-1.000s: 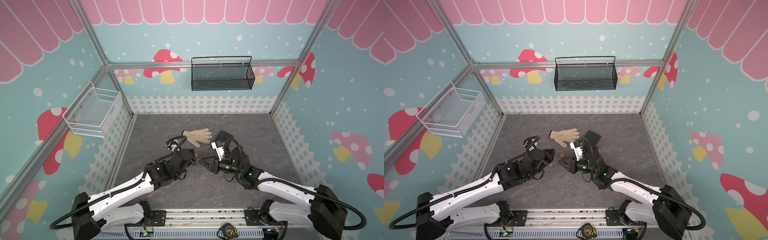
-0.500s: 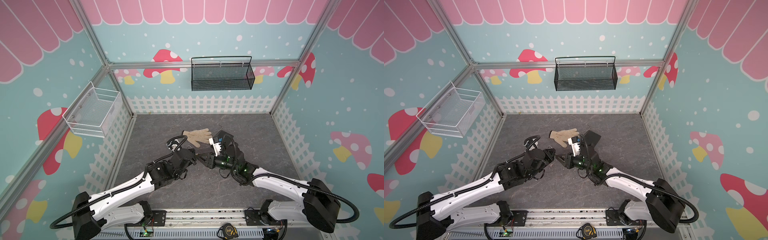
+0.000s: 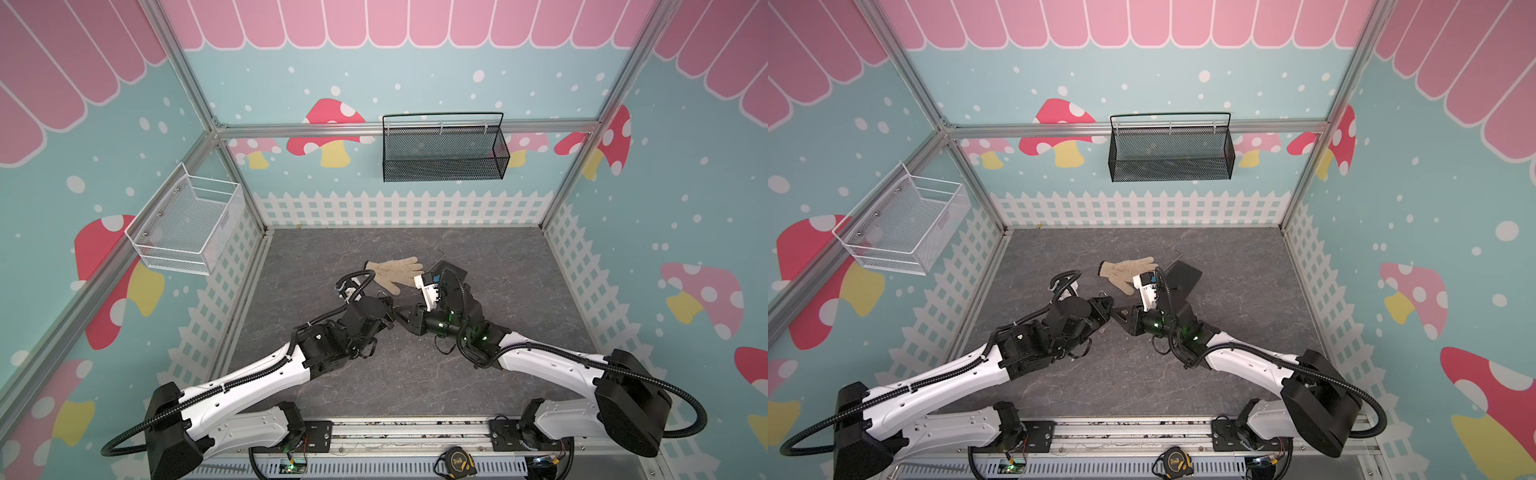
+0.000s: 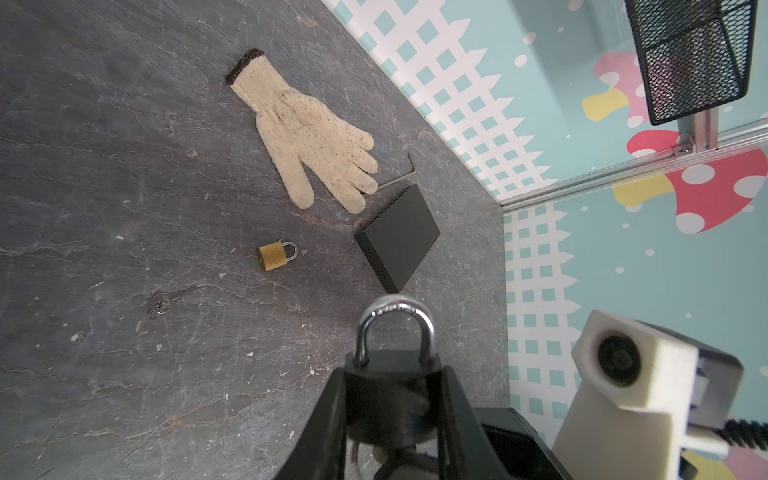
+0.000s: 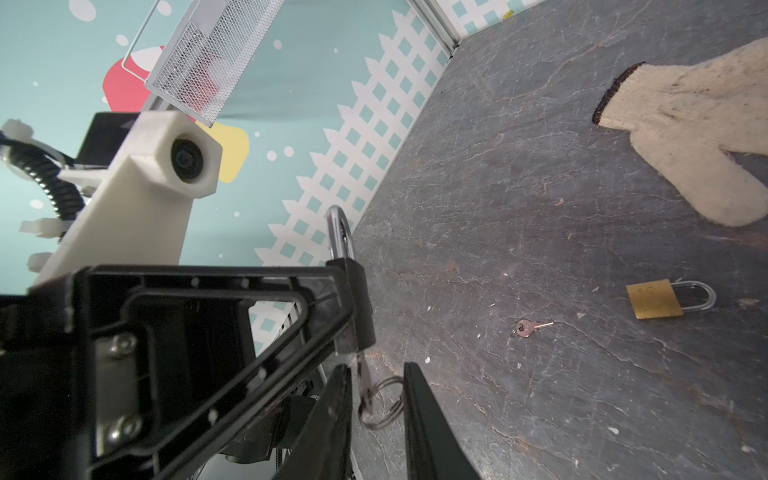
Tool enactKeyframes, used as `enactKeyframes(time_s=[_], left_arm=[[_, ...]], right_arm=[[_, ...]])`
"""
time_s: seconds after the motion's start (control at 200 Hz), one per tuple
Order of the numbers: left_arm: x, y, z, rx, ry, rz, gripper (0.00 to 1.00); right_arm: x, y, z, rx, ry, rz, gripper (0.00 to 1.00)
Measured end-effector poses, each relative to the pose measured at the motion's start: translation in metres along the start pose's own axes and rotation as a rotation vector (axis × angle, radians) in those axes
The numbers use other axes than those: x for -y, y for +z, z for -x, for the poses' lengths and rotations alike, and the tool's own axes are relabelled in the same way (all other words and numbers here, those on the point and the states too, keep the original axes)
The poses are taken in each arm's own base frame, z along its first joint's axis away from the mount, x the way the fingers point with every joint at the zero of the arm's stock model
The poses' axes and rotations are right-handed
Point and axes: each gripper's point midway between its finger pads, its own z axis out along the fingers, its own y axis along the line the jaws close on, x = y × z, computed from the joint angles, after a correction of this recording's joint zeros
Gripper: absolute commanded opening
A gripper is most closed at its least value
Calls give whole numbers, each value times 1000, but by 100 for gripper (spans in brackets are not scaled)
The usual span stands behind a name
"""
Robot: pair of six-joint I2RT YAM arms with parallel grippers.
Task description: Unlock with the key
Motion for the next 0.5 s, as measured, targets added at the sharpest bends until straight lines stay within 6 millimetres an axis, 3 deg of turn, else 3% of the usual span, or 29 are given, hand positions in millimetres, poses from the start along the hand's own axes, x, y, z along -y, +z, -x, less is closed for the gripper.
enactKeyframes(time_s=[0.5], left_arm=[[1,0,0,-6,-3,-5,0]], right_arm=[[0,1,1,5,-4,5,5]])
